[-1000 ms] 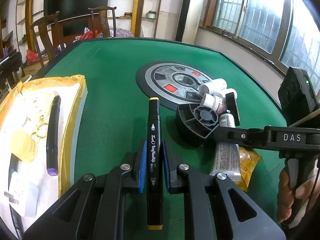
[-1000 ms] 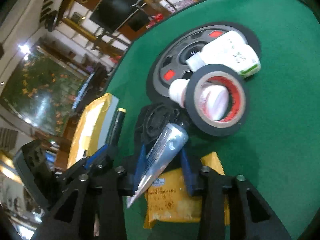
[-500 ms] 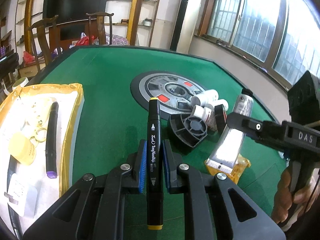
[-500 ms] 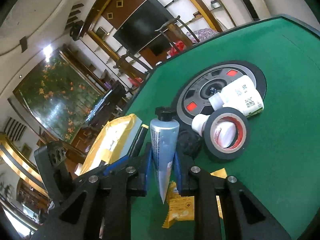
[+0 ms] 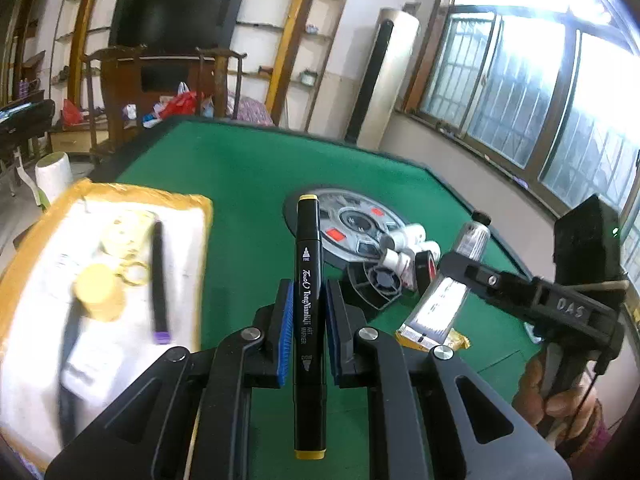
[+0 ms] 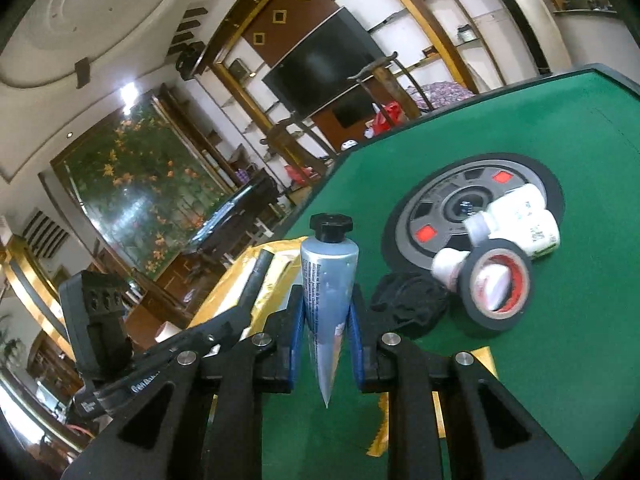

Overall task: Organize rigid objects
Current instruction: 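Lift the silver tube with the right gripper off the table, then carry the marker and the tube with both grippers over the foam box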

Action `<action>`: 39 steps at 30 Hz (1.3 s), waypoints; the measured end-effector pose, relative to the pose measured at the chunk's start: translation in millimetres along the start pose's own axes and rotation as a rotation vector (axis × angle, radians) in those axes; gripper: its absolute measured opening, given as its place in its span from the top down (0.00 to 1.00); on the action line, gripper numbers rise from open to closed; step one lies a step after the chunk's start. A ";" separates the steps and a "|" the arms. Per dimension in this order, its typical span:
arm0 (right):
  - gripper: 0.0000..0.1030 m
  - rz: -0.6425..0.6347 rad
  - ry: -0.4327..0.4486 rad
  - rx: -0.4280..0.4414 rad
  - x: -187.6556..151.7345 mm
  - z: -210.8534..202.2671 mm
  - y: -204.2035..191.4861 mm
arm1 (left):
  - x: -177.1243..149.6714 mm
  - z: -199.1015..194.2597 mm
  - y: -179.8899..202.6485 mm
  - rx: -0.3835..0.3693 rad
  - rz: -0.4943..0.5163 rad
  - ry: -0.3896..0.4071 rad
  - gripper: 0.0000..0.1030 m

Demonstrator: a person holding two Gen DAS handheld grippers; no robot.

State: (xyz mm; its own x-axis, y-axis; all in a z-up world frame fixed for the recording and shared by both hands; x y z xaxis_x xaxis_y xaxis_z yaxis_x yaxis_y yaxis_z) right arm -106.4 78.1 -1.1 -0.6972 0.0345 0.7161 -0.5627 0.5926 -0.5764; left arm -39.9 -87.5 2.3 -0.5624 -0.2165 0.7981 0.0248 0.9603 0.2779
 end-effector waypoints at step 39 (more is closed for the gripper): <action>0.82 -0.110 -0.257 0.199 -84.8 98.7 -112.2 | -10.5 -69.0 -162.4 0.215 -0.248 0.097 0.88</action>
State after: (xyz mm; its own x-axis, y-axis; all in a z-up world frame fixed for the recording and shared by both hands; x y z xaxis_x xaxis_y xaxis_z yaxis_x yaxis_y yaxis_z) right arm -28.0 -70.7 -36.0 -0.7025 -0.2396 0.6701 -0.6985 0.4123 -0.5849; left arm 19.0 -253.3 -14.3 -0.4479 -0.4539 0.7703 -0.2834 0.8892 0.3592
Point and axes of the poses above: each gripper's, at about its wrist camera, not at the fingertips, and z roughly the way its jaws point, y to its right, x to its top, the point moved 9 cm from there along z, roughly the way its jaws point, and after that the axes turned 1 degree about -x, right-handed, at the moved point
